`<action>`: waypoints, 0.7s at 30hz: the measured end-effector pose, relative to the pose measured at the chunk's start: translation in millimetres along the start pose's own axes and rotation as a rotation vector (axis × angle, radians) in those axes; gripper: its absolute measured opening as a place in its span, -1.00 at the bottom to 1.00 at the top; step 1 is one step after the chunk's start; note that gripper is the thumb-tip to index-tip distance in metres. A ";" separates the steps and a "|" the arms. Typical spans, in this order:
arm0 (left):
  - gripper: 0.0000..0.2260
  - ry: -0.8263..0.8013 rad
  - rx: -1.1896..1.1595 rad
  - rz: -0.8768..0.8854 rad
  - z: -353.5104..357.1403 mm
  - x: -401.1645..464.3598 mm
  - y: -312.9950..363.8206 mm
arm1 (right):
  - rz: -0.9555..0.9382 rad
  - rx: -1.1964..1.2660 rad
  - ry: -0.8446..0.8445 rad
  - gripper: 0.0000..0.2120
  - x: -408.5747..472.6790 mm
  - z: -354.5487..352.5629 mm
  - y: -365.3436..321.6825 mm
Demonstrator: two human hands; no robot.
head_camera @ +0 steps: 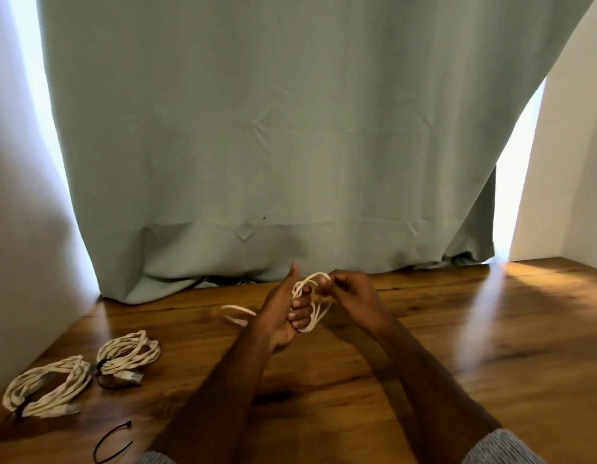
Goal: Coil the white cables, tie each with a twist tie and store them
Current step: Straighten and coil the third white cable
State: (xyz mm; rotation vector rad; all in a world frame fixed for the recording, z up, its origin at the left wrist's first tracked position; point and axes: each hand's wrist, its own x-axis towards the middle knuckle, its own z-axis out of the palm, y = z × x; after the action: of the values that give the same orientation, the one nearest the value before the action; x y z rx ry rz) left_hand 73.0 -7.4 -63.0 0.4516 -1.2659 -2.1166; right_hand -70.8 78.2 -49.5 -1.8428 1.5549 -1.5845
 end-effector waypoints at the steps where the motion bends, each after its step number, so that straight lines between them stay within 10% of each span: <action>1: -0.40 -0.068 -0.001 -0.031 1.9 -1.9 1.7 | 0.041 0.089 0.020 -0.78 0.5 1.2 -2.5; 10: -0.58 -0.372 -0.145 -0.097 6.3 -12.3 10.2 | 0.079 0.128 0.050 -0.77 5.0 -0.4 -8.8; 14: -0.54 -0.260 -0.199 -0.058 7.1 -16.6 9.8 | 0.336 0.308 -0.075 -0.58 3.0 9.4 -20.1; 21: -0.51 -0.106 -0.106 -0.041 9.0 -12.1 0.4 | 0.202 -0.241 0.257 -0.43 7.5 43.1 -6.0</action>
State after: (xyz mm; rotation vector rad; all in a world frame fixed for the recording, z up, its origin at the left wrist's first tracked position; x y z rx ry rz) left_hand 77.0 6.4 -58.6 0.3254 -1.2043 -2.2558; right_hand -33.2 56.3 -57.0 -1.5743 2.0540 -1.6508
